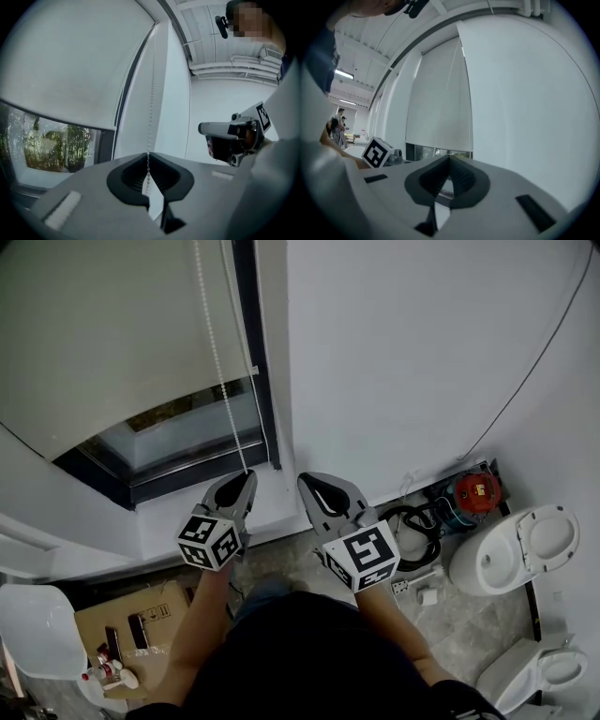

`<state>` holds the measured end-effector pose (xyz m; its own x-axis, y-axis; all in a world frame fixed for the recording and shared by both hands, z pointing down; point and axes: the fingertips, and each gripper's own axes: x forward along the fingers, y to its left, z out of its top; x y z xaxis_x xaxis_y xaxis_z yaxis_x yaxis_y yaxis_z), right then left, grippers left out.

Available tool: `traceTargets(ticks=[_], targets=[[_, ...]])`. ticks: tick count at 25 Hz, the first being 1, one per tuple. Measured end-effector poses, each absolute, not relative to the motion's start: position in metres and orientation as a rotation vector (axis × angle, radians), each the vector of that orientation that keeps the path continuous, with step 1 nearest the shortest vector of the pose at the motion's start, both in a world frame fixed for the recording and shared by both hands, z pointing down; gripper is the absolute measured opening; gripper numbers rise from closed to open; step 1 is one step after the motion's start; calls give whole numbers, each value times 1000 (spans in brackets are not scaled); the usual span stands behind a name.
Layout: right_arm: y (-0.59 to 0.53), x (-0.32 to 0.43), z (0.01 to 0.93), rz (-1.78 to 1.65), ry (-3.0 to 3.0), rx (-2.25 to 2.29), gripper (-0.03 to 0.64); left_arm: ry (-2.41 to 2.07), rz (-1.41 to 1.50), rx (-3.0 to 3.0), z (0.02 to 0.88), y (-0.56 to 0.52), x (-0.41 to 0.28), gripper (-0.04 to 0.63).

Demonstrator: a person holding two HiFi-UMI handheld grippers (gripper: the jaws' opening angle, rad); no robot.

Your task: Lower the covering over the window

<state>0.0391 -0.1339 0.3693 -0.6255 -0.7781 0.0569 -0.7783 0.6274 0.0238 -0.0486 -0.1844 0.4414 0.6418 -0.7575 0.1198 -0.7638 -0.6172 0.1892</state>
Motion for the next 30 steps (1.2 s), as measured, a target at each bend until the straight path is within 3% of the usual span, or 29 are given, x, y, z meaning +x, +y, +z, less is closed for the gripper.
traceTargets(ticks=[6, 9, 12, 20, 24, 30], targets=[[-130, 57, 352, -108, -2738, 1456, 12, -1418, 73, 2621, 439, -187, -61, 21], [-130, 61, 352, -118, -2715, 1482, 12, -1506, 31, 2593, 425, -186, -84, 101], [-133, 64, 344, -153, -2709, 1523, 12, -1604, -54, 2612, 387, -179, -108, 106], [-143, 55, 301, -333, -2679, 1584, 12, -1838, -80, 2615, 307, -153, -138, 92], [-149, 48, 273, -418, -2670, 1641, 12, -1858, -136, 2607, 292, -146, -139, 12], [-147, 28, 263, -417, -2669, 1631, 12, -1877, -152, 2604, 276, -138, -144, 11]])
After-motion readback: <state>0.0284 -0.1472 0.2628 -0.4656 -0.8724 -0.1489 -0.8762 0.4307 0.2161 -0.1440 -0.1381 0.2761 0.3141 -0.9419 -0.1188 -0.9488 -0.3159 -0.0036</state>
